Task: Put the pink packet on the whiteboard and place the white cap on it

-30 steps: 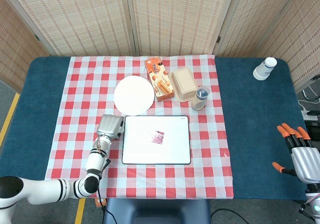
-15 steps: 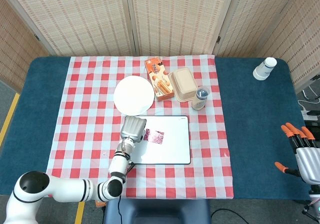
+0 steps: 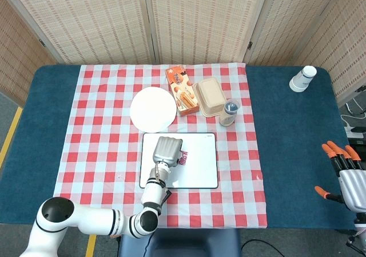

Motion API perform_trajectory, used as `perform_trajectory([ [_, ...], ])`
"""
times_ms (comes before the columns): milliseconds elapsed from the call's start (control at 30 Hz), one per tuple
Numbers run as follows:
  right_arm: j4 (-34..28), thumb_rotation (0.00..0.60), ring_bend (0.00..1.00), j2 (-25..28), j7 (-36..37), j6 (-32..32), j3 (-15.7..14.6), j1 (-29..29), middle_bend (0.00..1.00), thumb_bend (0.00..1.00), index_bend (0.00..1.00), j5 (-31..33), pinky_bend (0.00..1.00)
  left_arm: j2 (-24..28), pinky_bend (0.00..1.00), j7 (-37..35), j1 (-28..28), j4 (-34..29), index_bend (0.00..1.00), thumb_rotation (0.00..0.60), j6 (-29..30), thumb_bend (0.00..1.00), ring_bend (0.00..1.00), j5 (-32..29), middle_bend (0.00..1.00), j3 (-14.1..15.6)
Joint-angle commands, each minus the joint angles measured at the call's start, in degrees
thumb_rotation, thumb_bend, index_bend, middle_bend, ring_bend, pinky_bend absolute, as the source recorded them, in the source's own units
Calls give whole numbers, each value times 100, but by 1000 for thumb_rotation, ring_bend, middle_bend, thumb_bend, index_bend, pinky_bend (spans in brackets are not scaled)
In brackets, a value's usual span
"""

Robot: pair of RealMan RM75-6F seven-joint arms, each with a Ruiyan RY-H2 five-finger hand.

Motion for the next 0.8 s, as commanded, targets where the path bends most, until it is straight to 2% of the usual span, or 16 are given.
perform_trajectory([
  [33,-5,600,0,-6,-10,1,-4,-1,26,0,71,-7,52,-47,1000,-6,-36,-4,521,600,37,313,1000,58,1000,-14],
  [233,-13,600,0,-10,-29,-20,-8,5,26,0,72,-5,52,-226,1000,-201,-22,167,521,600,-47,313,1000,-7,1000,-117],
  [567,-3,600,0,14,40,-17,6,4,26,0,71,9,52,-541,1000,-339,-19,816,521,600,-275,313,1000,163,1000,7],
  [800,12,600,0,29,88,-25,27,7,26,0,71,43,52,-627,1000,-376,8,1018,521,600,-388,313,1000,184,1000,11],
])
